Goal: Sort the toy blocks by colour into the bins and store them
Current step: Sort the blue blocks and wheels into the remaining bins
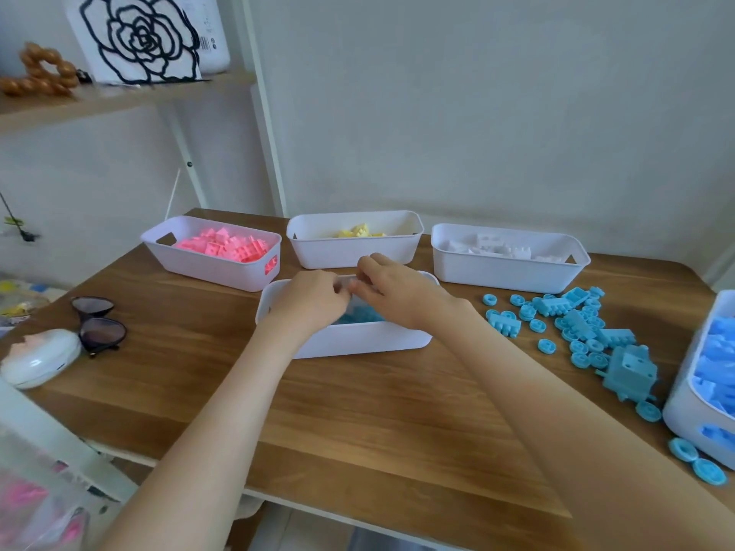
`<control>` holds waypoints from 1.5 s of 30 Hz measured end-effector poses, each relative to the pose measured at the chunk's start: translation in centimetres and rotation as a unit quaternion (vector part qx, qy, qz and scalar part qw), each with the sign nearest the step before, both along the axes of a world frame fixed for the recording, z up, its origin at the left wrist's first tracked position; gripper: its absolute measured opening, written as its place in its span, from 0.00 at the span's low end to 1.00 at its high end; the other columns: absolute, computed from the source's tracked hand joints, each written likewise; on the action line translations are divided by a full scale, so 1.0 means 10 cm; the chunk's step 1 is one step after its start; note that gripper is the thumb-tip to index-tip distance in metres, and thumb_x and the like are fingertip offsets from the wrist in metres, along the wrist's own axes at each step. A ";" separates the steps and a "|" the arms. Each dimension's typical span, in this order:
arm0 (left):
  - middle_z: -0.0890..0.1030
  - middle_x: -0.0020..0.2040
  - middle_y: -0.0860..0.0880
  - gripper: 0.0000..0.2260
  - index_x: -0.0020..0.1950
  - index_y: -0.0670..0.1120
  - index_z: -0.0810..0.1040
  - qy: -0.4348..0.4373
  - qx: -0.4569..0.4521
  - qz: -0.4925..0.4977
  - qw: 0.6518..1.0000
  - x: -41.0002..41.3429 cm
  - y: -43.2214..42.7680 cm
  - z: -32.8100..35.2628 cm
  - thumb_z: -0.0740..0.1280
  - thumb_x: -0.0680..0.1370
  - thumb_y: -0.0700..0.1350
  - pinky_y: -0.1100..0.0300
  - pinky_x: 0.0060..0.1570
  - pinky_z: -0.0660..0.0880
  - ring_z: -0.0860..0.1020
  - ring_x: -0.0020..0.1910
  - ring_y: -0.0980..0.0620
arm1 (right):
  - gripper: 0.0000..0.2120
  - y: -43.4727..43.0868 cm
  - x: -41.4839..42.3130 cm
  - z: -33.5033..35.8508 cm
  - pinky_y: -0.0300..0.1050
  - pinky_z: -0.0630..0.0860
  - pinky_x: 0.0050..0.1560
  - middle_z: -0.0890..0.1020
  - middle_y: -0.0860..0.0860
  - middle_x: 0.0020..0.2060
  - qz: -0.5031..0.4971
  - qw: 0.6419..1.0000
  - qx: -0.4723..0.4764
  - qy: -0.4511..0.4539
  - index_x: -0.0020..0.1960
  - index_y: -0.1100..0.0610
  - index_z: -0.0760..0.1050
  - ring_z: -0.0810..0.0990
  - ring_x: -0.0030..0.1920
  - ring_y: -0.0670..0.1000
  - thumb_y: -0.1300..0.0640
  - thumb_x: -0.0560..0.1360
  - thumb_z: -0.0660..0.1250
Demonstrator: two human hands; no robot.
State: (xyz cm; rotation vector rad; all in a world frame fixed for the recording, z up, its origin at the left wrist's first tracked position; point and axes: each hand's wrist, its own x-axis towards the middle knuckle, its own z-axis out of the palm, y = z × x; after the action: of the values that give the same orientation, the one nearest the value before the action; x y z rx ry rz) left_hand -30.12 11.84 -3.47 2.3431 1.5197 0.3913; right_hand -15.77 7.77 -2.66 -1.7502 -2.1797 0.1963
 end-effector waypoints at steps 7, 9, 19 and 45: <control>0.74 0.39 0.51 0.06 0.46 0.47 0.72 -0.093 0.247 0.015 0.964 0.27 -0.41 0.05 0.59 0.80 0.47 0.69 0.28 0.59 0.71 0.38 0.55 | 0.16 -0.44 0.44 -0.17 0.51 0.70 0.55 0.74 0.55 0.57 -0.062 0.976 0.203 0.048 0.62 0.60 0.70 0.72 0.56 0.57 0.60 0.75 0.60; 0.73 0.38 0.52 0.06 0.44 0.46 0.72 -0.137 0.299 -0.057 0.943 0.42 -0.66 0.01 0.61 0.78 0.47 0.73 0.30 0.59 0.71 0.37 0.56 | 0.17 -0.59 0.63 -0.27 0.55 0.71 0.54 0.73 0.55 0.59 -0.135 0.965 0.222 0.046 0.61 0.60 0.71 0.71 0.56 0.58 0.61 0.73 0.61; 0.49 0.78 0.47 0.35 0.77 0.50 0.51 0.049 0.130 -0.280 0.950 1.15 -0.98 -0.48 0.59 0.76 0.64 0.50 0.73 0.56 0.52 0.75 0.46 | 0.30 -1.00 1.33 -0.75 0.56 0.47 0.73 0.50 0.53 0.76 -0.281 0.957 -0.022 -0.064 0.77 0.46 0.46 0.46 0.76 0.55 0.40 0.79 0.51; 0.77 0.50 0.52 0.13 0.52 0.48 0.70 0.027 0.177 -0.211 0.961 1.29 -0.78 -0.69 0.56 0.80 0.57 0.63 0.44 0.65 0.74 0.48 0.54 | 0.08 -1.08 1.20 -0.77 0.42 0.70 0.33 0.73 0.50 0.40 -0.236 0.963 0.106 -0.083 0.46 0.57 0.71 0.72 0.38 0.49 0.53 0.78 0.57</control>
State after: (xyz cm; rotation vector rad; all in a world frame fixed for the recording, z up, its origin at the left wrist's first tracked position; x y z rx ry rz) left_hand -17.18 4.02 -10.34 2.8859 0.9863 0.5254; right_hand -3.81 -3.05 -10.39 -2.1498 -1.7346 -0.2976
